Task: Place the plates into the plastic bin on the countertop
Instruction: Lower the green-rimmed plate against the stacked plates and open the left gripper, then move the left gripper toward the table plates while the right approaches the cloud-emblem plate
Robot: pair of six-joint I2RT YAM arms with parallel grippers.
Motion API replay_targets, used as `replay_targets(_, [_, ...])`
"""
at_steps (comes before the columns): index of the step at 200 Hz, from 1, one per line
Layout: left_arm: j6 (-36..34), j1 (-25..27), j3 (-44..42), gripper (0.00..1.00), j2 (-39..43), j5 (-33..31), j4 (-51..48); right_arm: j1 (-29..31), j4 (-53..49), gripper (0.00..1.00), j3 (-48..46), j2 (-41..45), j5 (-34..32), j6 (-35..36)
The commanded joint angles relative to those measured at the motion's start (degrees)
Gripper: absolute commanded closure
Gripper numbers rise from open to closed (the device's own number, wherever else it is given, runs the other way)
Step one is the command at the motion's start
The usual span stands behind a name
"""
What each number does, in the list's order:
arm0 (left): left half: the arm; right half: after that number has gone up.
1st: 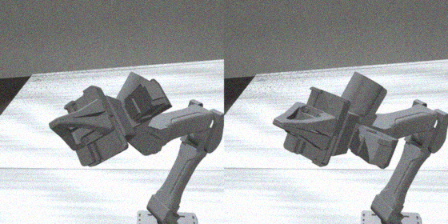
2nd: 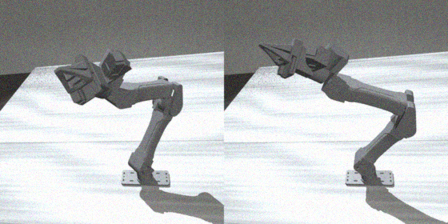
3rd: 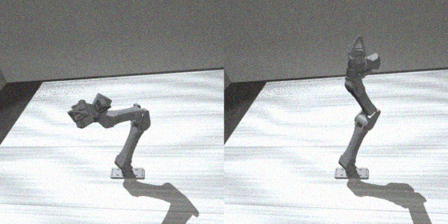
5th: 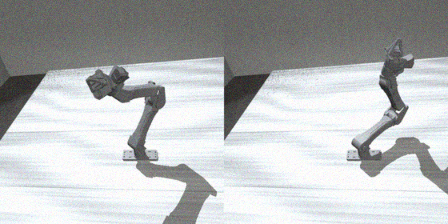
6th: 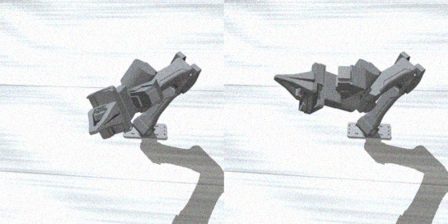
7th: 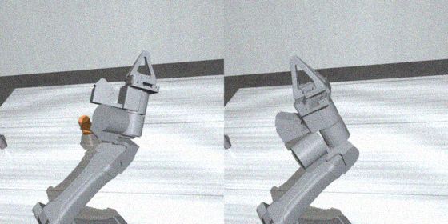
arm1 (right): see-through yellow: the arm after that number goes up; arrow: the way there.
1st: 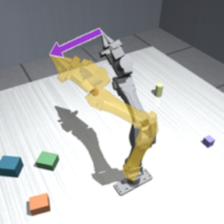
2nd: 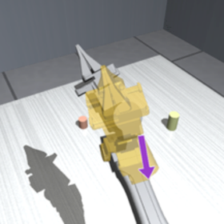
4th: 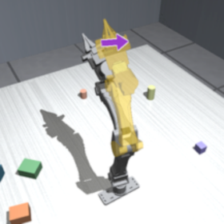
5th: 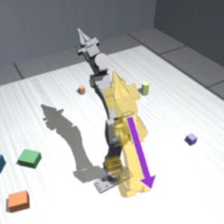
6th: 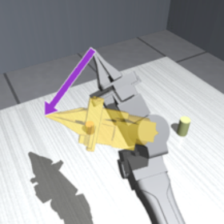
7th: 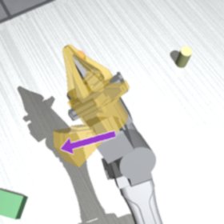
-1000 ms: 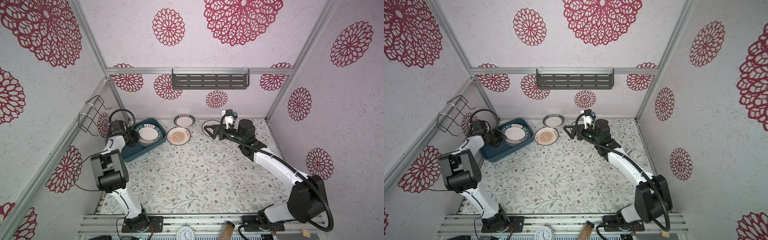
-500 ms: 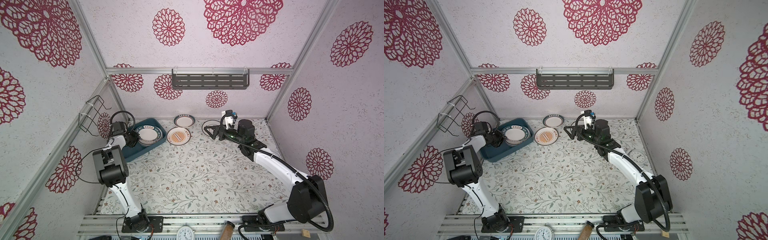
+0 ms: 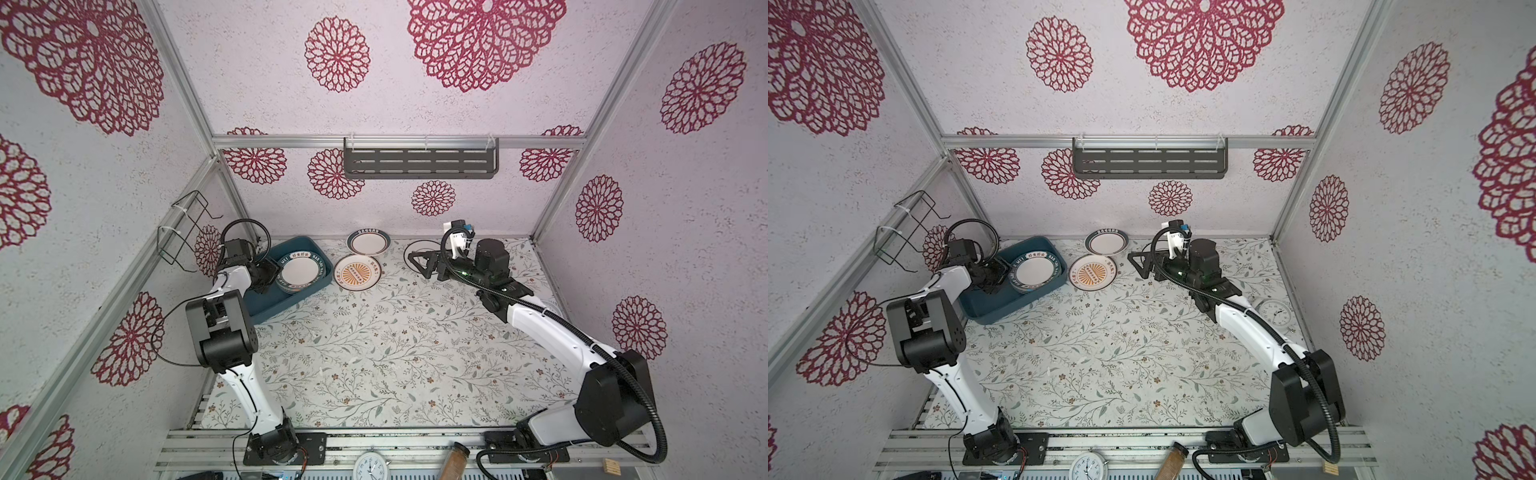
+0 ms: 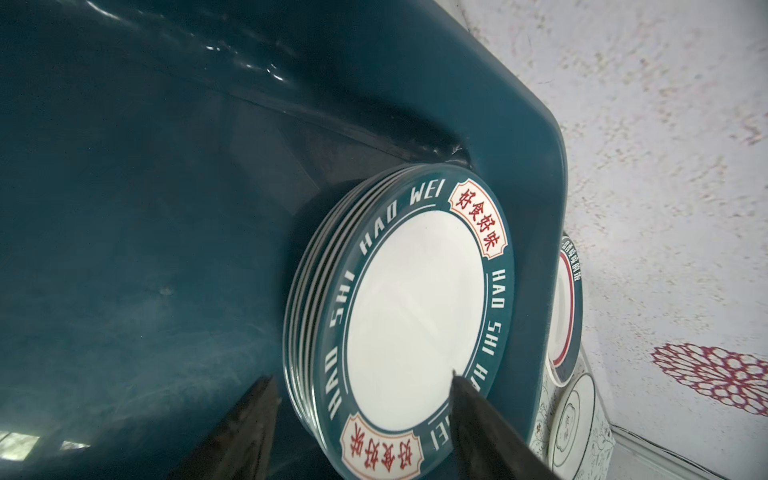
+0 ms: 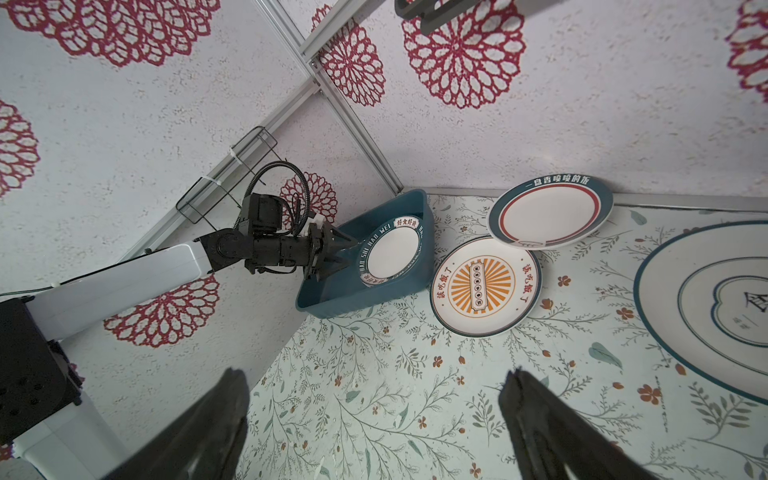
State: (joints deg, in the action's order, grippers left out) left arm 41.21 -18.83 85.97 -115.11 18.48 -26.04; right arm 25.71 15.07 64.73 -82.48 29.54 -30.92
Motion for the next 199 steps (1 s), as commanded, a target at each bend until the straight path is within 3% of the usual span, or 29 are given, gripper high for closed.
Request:
replay_targets(1, [-1.97, 1.08, 1.39, 0.3, 1.77, -0.99, -1.64, 0.17, 0.64, 0.01, 1.02, 1.57, -2.22, 1.38])
replay_targets(16, [-2.52, 1.82, 1.82, 0.28, 1.99, -1.31, -2.24, 0.18, 0.22, 0.01, 1.05, 1.38, -3.48, 1.01])
replay_targets(92, [-10.02, 10.38, -0.23, 0.0, 20.57, -8.31, -3.49, -0.91, -0.75, 0.01, 3.2, -3.61, -10.02, -3.21])
replay_targets(118, [-13.62, 15.03, -5.97, 0.03, 29.83, -8.74, 0.0, -1.73, -1.05, 0.01, 4.54, -6.61, -12.39, -6.13])
replay_targets(142, [-18.15, 20.23, -9.8, 0.03, 36.22, -4.07, 1.94, -2.81, -2.3, 0.01, 6.42, -10.16, -14.64, -8.4])
replay_targets(199, [-21.46, 29.72, -13.51, 0.03, 39.33, 5.52, 2.54, -7.76, -3.82, 0.01, 9.23, -19.65, -18.8, -17.17])
